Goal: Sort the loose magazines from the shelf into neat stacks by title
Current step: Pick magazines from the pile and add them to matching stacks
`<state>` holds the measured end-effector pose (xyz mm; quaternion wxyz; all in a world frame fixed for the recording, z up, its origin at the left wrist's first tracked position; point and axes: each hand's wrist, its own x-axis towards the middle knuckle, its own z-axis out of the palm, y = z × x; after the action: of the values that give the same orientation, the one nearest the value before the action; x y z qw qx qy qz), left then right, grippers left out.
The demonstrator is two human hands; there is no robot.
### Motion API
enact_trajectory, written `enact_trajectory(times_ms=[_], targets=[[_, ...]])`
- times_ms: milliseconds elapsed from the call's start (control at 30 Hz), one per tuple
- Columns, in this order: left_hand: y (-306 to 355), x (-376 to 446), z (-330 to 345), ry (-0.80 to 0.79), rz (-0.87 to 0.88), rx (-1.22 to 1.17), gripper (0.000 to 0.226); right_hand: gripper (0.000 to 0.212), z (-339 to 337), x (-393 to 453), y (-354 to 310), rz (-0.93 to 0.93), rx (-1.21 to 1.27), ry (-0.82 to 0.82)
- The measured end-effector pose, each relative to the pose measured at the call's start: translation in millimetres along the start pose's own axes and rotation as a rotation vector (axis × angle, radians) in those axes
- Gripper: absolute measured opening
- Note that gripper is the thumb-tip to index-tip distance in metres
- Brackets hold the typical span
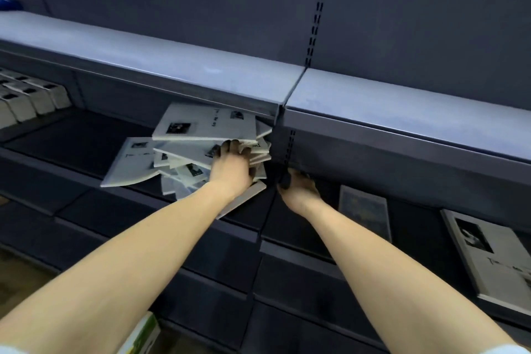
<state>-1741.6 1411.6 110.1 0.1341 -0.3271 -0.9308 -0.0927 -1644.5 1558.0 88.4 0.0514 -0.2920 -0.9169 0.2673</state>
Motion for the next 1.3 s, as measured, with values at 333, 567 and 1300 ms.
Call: enact_trajectory(times_ms=[333, 567, 1300], targets=[[-96, 4, -2, 0.017, -0.021, -0.136, 0.07, 0.061, 26, 17, -95, -0.078, 0.02, 0.133], [-157, 14, 1, -0.058, -0.155, -0.183, 0.093, 0.064, 39, 30, -139, -0.139, -0.094, 0.137], [-160, 31, -22, -0.016, -0.199, -0.229, 0.068, 0.137, 73, 41, -161, 0.392, 0.368, 0.19]])
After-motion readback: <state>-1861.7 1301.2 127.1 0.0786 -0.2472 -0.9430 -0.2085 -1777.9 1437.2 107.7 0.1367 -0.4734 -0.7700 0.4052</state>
